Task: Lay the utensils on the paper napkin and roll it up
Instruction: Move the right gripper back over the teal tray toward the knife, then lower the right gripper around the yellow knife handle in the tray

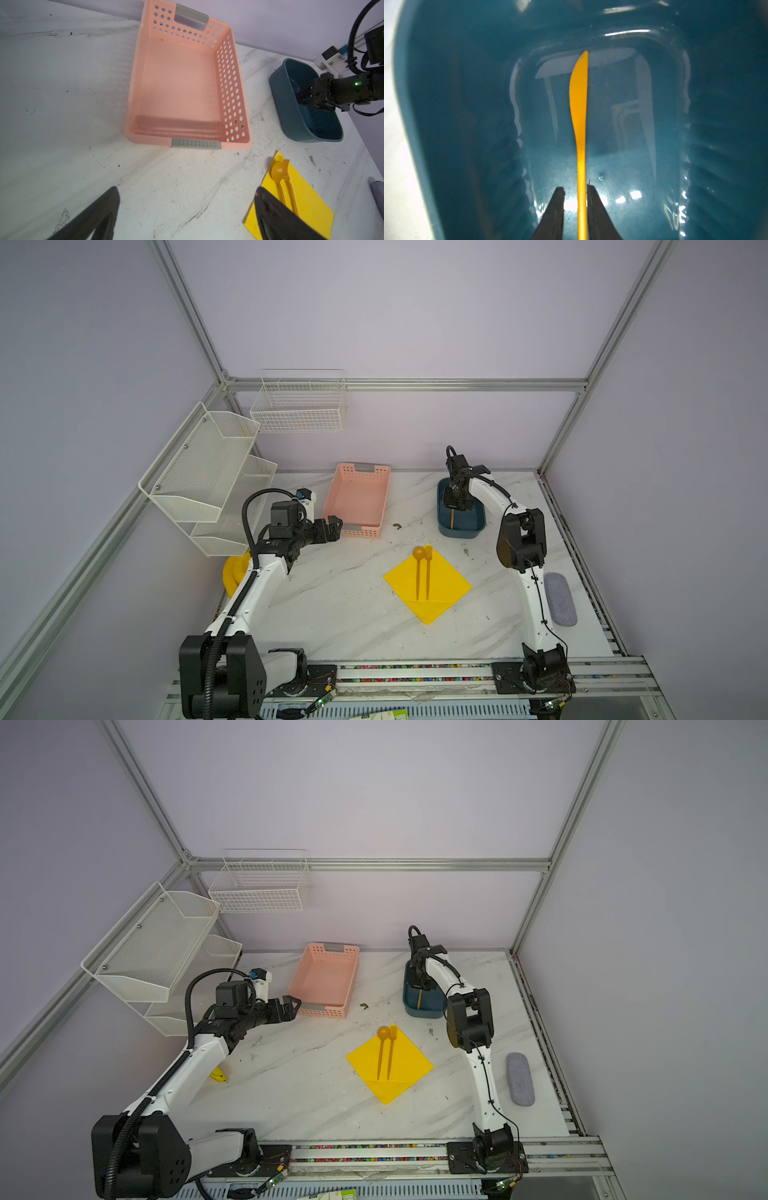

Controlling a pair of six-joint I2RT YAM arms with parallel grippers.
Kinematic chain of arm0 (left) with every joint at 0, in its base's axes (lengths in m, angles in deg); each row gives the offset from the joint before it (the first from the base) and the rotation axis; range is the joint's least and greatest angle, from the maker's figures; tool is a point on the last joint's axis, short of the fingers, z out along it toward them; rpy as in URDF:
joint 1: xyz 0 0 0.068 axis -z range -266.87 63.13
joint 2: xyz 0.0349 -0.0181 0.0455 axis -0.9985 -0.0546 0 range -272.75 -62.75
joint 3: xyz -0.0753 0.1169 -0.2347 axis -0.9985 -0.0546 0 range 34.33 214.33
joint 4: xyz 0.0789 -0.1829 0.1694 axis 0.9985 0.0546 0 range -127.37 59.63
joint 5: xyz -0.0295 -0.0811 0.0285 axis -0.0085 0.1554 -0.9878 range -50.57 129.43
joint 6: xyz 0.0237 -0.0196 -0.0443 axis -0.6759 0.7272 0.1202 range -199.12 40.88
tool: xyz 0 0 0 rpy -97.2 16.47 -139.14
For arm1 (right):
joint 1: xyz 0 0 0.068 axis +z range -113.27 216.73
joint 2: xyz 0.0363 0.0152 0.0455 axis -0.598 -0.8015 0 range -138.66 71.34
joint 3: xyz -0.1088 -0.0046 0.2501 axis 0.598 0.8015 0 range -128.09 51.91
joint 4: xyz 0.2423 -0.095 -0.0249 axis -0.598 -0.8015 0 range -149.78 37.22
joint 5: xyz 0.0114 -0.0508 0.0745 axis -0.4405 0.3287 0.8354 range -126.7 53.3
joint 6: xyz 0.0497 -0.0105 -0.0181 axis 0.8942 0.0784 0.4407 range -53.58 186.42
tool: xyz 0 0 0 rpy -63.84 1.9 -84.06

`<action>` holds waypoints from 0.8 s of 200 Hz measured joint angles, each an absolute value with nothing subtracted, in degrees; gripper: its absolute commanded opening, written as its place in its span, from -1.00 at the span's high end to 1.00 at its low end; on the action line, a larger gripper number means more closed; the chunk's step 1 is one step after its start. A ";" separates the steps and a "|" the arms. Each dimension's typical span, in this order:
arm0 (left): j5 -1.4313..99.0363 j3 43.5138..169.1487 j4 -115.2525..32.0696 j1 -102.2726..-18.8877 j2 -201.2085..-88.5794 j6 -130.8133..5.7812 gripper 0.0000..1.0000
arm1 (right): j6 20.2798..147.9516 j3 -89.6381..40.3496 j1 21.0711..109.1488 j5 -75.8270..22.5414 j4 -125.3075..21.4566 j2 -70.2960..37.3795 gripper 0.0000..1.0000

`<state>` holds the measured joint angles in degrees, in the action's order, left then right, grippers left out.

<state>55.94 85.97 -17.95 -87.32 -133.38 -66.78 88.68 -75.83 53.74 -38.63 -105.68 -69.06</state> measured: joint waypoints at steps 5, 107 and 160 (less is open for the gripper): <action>55.94 85.97 -17.95 -87.36 -133.38 -66.76 -0.99 | 88.70 -76.34 53.74 -38.70 -105.94 -69.43 0.53; 55.97 85.97 -17.95 -88.39 -133.38 -66.74 -0.99 | 88.83 -80.75 53.74 -39.31 -109.24 -73.32 0.54; 56.18 85.97 -17.95 -88.63 -133.38 -66.72 -0.99 | 88.70 -80.86 53.74 -39.37 -109.24 -74.15 0.61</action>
<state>56.18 85.97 -17.95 -88.63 -133.38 -66.72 88.70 -80.86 53.74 -39.37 -109.24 -74.15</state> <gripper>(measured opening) 0.995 0.209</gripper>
